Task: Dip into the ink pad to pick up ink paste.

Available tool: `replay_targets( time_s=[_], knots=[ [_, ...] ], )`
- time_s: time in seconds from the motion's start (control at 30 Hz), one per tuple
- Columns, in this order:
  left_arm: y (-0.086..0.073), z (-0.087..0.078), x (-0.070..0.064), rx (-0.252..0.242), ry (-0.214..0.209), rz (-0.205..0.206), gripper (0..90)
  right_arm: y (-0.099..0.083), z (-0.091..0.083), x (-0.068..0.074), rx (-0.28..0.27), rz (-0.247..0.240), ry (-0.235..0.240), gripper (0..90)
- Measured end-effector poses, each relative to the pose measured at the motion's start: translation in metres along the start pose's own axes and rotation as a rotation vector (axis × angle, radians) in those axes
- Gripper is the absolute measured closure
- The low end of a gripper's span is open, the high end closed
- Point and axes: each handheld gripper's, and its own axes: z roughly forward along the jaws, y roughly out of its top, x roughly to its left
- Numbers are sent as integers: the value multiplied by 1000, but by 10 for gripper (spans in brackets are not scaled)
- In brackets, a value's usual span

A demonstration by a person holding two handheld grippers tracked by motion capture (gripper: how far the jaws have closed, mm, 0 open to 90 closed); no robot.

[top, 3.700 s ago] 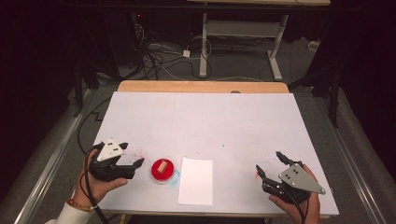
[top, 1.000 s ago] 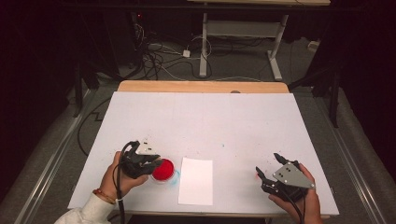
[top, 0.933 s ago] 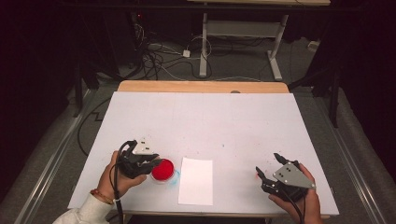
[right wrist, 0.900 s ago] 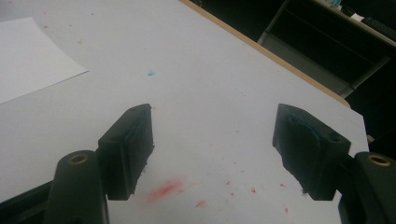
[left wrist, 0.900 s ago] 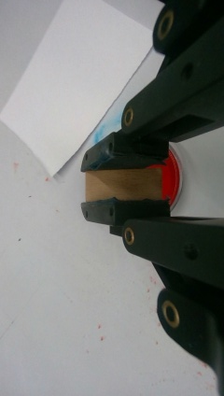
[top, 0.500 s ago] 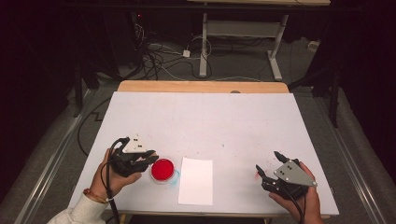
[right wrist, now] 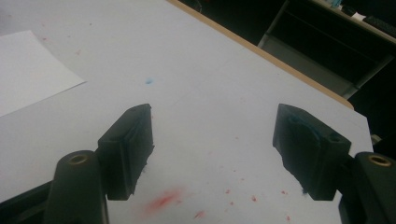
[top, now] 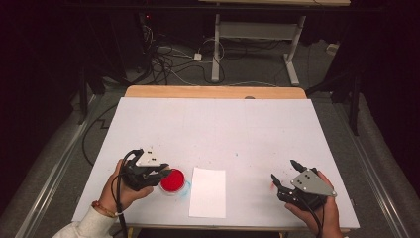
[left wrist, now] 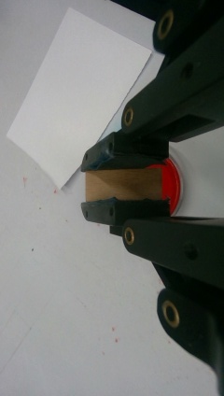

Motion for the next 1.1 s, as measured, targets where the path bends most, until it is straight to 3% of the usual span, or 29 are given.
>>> replay_targets(
  time_s=[0.27, 0.53, 0.67, 0.8, 1.1],
  knots=[
    [-4, 33, -2, 79, -26, 17, 736, 1, 0, 3, 1, -11, 10, 290],
    [-7, 49, -2, 132, -25, 22, 735, -2, -3, 4, 3, -11, 5, 290],
    [-10, 50, 0, 116, -33, 16, 736, -2, -2, 5, 10, -24, 12, 290],
    [-9, 52, -5, 134, -7, 38, 738, -2, -2, 6, 11, -27, 17, 287],
    [-12, 53, 0, 115, -40, 11, 738, -2, -2, 6, 11, -24, 21, 287]
  ],
)
